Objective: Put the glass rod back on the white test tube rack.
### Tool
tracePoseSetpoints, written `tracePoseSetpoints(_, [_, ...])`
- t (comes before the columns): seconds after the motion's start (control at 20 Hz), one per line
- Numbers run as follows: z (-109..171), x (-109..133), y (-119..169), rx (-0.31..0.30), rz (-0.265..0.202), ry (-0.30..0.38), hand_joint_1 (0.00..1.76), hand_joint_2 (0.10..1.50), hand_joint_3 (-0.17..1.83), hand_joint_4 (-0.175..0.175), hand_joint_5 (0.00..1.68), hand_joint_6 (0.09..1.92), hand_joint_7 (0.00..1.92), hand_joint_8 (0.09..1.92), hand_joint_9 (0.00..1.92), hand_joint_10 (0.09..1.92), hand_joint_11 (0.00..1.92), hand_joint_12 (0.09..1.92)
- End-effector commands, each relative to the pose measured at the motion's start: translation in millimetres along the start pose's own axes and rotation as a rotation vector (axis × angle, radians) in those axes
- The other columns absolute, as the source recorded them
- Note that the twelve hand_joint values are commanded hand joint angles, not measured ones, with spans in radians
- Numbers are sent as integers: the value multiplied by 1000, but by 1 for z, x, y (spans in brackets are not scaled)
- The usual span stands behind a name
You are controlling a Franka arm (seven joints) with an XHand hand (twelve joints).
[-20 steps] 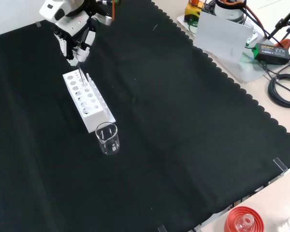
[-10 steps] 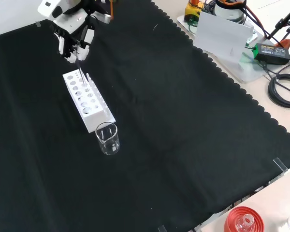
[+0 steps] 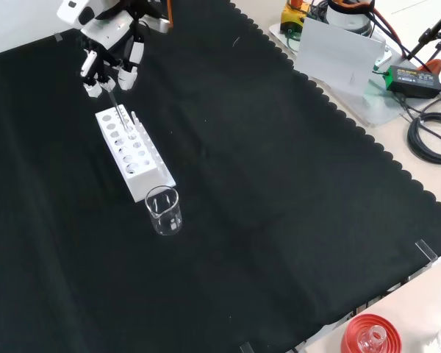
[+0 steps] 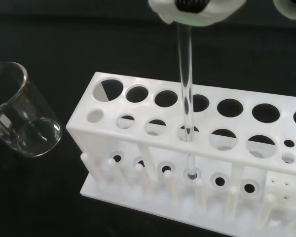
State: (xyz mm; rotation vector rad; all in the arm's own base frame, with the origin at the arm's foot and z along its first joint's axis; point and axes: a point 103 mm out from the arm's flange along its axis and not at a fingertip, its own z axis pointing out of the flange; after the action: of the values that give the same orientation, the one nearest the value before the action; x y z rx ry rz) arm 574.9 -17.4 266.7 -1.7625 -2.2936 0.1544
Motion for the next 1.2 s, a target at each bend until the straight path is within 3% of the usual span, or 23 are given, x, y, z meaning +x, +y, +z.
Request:
tracePoseSetpoints(0.05, [-9, -1, -5, -2, 5, 2, 1328, 903, -175, -175, 360, 905, 1033, 644, 1854, 87, 1797, 427])
tracePoseSetpoints(0.6, [-33, -9, -22, -24, 38, -3, 1331, 905, -175, -175, 472, 897, 1036, 660, 1869, 87, 1819, 409])
tracePoseSetpoints(0.7, [-36, -14, -28, -7, 55, -19, 1325, 911, -175, -175, 544, 891, 1051, 654, 1872, 87, 1822, 405])
tracePoseSetpoints(0.9, [-42, -19, -37, -31, 62, -7, 1312, 926, -175, -175, 700, 857, 1086, 634, 1878, 87, 1827, 398])
tracePoseSetpoints(1.2, [-51, -6, -49, -26, 76, -28, 1264, 1003, -141, -175, 960, 782, 1163, 589, 1889, 87, 1821, 402])
